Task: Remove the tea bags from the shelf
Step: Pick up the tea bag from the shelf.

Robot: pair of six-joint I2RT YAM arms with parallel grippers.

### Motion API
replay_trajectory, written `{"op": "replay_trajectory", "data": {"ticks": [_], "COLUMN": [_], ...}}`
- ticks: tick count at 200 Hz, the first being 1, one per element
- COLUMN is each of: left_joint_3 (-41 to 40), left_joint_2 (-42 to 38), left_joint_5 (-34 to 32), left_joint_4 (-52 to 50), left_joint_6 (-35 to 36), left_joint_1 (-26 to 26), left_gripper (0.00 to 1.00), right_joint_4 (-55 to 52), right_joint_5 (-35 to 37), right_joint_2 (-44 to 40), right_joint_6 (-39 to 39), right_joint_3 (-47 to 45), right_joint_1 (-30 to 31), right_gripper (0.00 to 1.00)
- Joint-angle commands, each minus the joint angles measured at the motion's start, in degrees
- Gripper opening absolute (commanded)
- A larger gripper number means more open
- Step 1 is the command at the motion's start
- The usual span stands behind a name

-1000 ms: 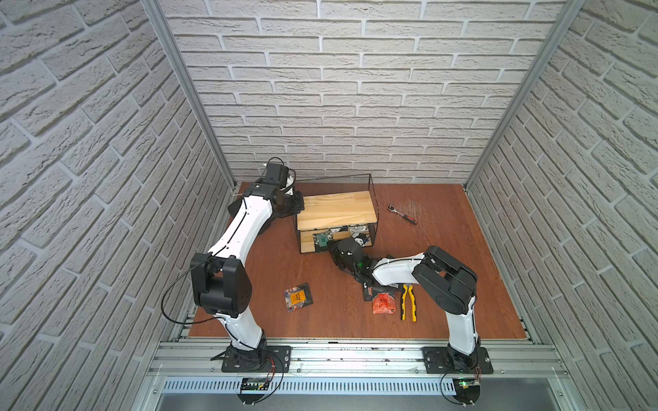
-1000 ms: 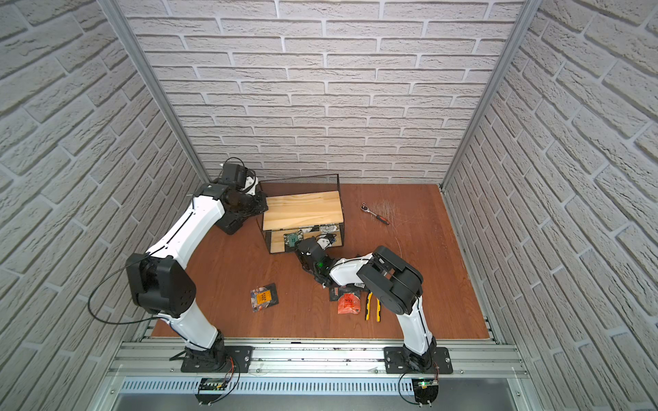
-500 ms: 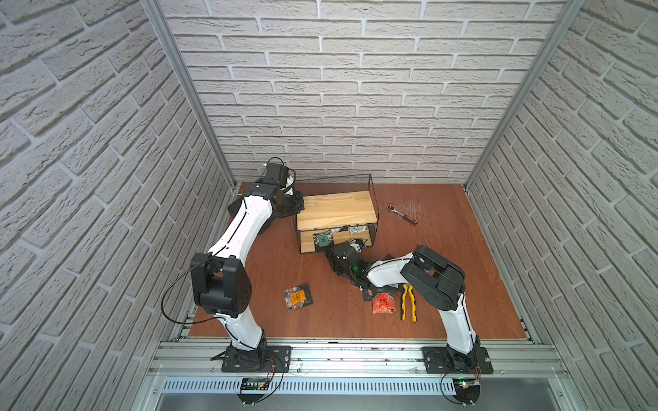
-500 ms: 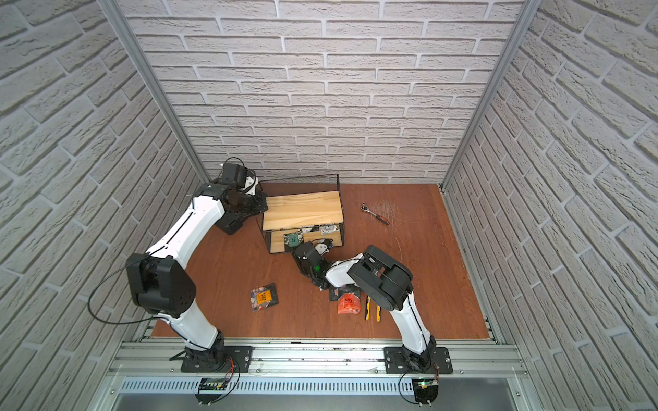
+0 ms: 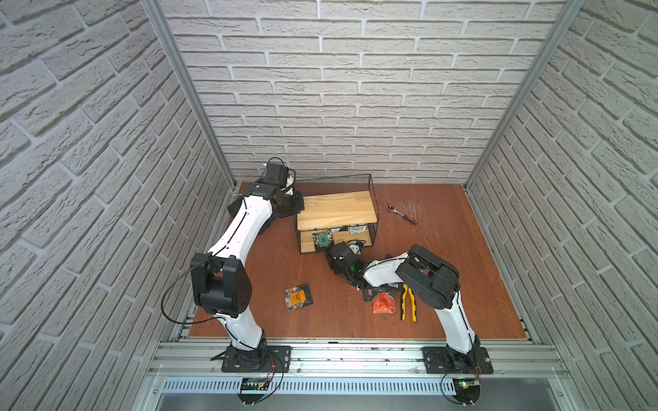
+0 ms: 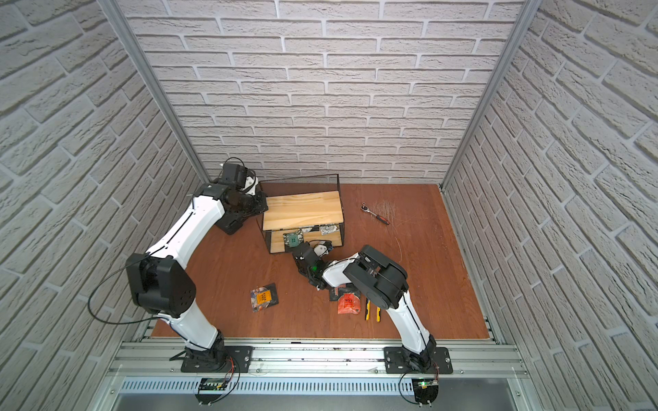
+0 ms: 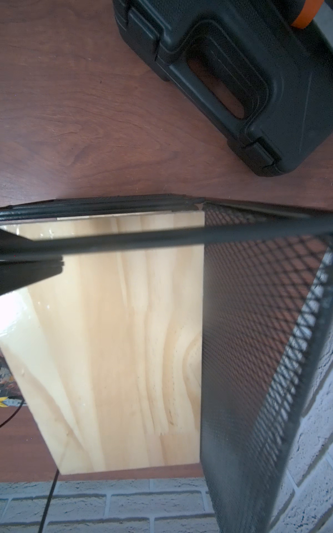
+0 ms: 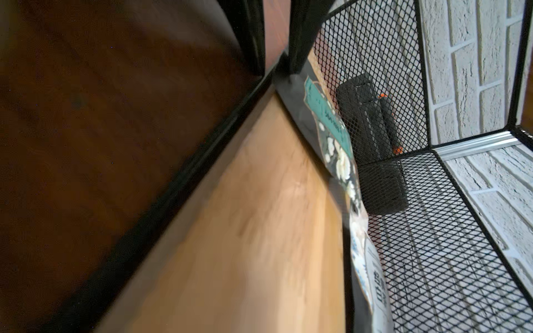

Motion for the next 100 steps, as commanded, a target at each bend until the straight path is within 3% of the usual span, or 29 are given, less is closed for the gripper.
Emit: {"op": "replay_trajectory", "data": {"ticks": [1,47,100], "left_joint_3": [-0.07,-0.19,0.06], "left_joint_2": [1.02,1.0,1.0], "left_joint_5": [0.23,0.36,0.23], "left_joint_4": [-0.58,-0.62,-0.54], "left_joint_6": [1.44,1.45,1.35], "left_joint_1": [0.46,0.48,0.47], "left_gripper": [0.07,0.07,0.07], "right_joint_4": [-0.23,0.72,1.66], "right_joint_5": [2.38,2.31,1.12], "right_joint_2": [1.22,-0.9,-5.68], "right_joint_6": [0.58,0.58,-0.6], "right_joint_3": [0.87,0.99,0.29], "right_joint_1": [-0.04,-0.1,0.4], "right_gripper": [0.15,0.03,0.03]}}
